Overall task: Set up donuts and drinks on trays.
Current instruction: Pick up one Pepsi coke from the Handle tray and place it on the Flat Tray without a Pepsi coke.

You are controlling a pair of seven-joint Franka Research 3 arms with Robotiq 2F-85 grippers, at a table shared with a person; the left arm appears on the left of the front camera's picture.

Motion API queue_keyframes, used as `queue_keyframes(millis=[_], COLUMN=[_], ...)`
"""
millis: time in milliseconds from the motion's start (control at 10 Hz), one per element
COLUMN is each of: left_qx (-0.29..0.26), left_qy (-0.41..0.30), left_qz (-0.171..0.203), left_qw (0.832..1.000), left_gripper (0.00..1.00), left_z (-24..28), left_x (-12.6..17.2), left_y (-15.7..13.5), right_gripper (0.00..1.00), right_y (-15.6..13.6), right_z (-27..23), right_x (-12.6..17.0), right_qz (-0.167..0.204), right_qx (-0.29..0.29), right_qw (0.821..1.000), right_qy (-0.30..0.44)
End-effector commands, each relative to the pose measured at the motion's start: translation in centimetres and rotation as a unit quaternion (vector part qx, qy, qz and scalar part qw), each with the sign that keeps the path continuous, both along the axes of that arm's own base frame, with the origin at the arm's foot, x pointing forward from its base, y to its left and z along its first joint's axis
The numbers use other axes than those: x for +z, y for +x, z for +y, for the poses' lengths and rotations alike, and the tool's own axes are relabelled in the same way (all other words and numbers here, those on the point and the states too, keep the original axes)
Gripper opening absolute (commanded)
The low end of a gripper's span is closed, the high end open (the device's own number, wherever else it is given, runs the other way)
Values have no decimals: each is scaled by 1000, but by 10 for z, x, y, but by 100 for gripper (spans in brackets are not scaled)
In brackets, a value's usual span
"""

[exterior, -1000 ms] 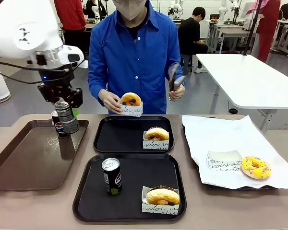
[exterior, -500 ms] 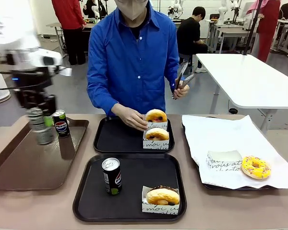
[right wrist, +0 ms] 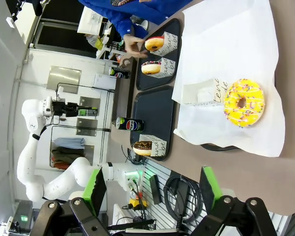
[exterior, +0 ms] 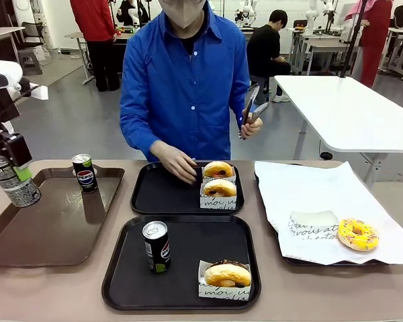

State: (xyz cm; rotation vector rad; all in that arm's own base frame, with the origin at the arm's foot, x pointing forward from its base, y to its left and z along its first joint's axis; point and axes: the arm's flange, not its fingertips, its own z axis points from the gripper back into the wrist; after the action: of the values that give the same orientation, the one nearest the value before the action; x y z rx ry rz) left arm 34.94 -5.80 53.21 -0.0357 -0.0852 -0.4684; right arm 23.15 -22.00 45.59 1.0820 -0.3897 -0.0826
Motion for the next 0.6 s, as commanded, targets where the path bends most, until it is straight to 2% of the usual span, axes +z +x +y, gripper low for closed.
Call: queue_keyframes(millis=[0, 500], left_qx=[4, 4], left_qy=[4, 4], left_qz=[4, 4], left_qw=[1000, 1000], left_gripper=[58, 58], left_z=[-5, -5], left_x=[5, 5], left_y=[8, 8], right_gripper=[100, 100], right_y=[1, 1], right_z=[-1, -1], right_x=[0, 0], right_qz=[-13, -13], right_qx=[2, 2], right_qw=[1000, 1000], right_qy=[7, 7])
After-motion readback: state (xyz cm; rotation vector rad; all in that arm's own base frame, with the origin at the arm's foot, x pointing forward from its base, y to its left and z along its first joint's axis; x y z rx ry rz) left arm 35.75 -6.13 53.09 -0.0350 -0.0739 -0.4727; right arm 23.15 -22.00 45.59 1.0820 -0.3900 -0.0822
